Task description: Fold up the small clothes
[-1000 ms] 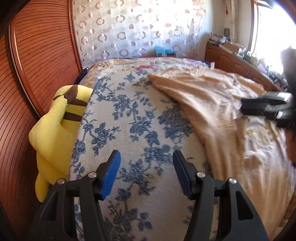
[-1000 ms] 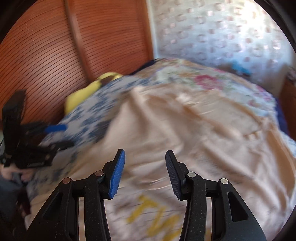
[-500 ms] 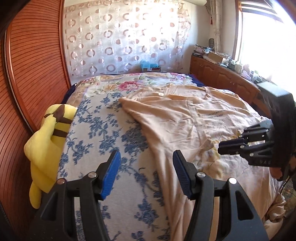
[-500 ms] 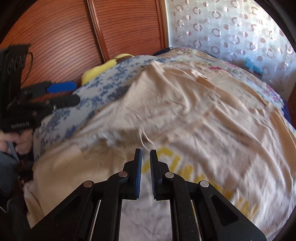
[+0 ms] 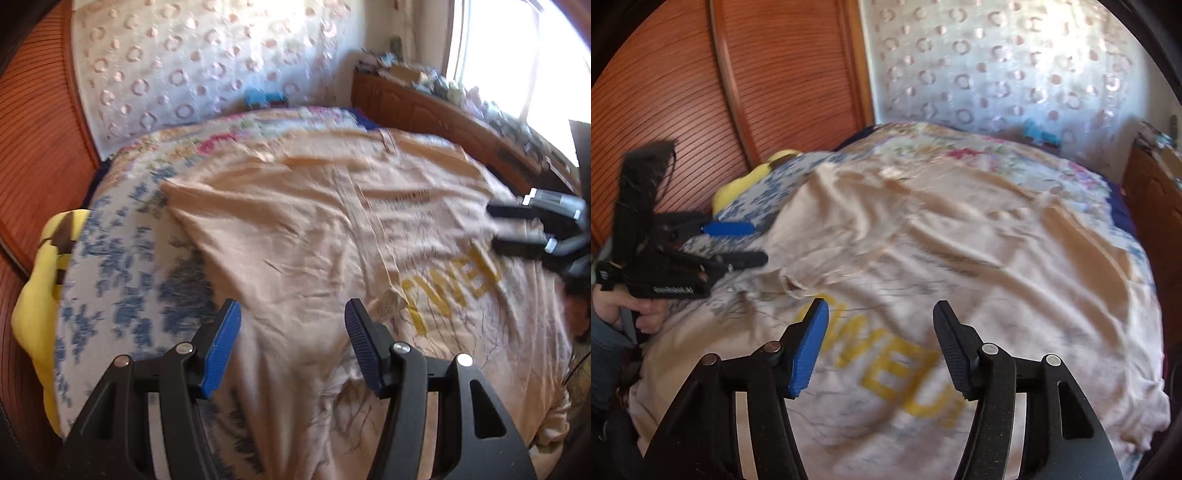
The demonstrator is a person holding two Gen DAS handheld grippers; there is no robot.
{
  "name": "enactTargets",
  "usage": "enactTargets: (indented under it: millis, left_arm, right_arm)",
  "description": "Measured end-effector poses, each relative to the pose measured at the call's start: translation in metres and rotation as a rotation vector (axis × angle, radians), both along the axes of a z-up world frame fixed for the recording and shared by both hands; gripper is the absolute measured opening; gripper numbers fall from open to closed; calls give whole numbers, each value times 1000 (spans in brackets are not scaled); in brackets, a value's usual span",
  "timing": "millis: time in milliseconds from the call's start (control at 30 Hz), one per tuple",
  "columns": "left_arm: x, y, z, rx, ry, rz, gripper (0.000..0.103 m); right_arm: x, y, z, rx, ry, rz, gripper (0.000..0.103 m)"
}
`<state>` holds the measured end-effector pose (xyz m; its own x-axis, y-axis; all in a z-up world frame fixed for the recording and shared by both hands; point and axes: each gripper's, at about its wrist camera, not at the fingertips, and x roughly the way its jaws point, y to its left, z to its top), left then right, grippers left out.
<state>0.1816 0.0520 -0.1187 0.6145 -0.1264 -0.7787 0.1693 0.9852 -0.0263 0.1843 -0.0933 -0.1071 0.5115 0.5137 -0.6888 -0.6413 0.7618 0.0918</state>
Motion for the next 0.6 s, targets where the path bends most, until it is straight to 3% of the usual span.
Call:
enactTargets:
  millis: [267,600]
  left_arm:
    - [-13,-33,-7,84,13,-64,59]
    - [-11,-41,35,-25,-78,-93,59]
  right_arm:
    - [4,-72,9,17,-29,-124,75]
    - [7,-175,11,4,-52,-330,75]
